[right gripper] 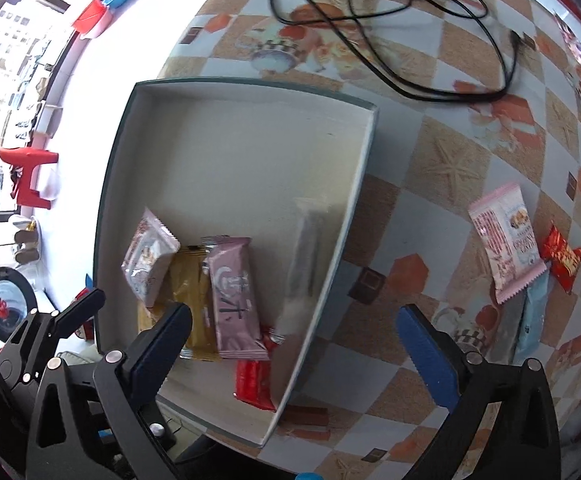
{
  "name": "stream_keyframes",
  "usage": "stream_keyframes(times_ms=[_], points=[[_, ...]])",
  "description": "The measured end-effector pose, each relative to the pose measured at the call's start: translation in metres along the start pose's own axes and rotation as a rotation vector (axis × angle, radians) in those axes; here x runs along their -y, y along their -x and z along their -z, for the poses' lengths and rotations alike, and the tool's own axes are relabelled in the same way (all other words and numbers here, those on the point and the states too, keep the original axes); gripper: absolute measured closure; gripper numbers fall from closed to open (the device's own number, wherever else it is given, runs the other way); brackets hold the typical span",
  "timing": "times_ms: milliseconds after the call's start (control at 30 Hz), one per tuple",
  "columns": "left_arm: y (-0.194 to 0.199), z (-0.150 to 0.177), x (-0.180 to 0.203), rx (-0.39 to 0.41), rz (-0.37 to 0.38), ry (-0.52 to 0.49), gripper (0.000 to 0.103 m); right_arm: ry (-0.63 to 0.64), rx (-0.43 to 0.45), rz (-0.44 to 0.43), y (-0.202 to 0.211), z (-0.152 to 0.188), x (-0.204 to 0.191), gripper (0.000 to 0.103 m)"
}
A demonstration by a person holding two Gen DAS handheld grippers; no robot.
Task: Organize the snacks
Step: 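Move both open tools back over the remaining snacks on the table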
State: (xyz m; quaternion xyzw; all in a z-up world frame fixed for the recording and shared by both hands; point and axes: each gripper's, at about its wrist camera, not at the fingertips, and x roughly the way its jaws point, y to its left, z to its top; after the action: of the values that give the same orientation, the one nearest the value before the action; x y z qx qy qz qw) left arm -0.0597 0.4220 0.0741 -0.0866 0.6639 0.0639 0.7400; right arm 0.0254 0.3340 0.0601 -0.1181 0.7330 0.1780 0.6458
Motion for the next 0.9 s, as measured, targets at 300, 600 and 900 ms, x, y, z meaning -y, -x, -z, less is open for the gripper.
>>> stream_keyframes(times_ms=[300, 600, 900], points=[[0.004, -0.005, 0.026, 0.005, -0.003, -0.042, 0.023, -0.131, -0.034, 0.025, -0.006, 0.019, 0.066, 0.0], [0.004, -0.015, 0.084, -0.004, -0.002, -0.186, 0.023, -0.3, -0.051, 0.028, -0.009, 0.048, 0.148, 0.0], [0.004, -0.023, 0.139, -0.01, 0.018, -0.297, 0.023, -0.459, -0.019, 0.028, 0.001, 0.058, 0.224, 0.0]])
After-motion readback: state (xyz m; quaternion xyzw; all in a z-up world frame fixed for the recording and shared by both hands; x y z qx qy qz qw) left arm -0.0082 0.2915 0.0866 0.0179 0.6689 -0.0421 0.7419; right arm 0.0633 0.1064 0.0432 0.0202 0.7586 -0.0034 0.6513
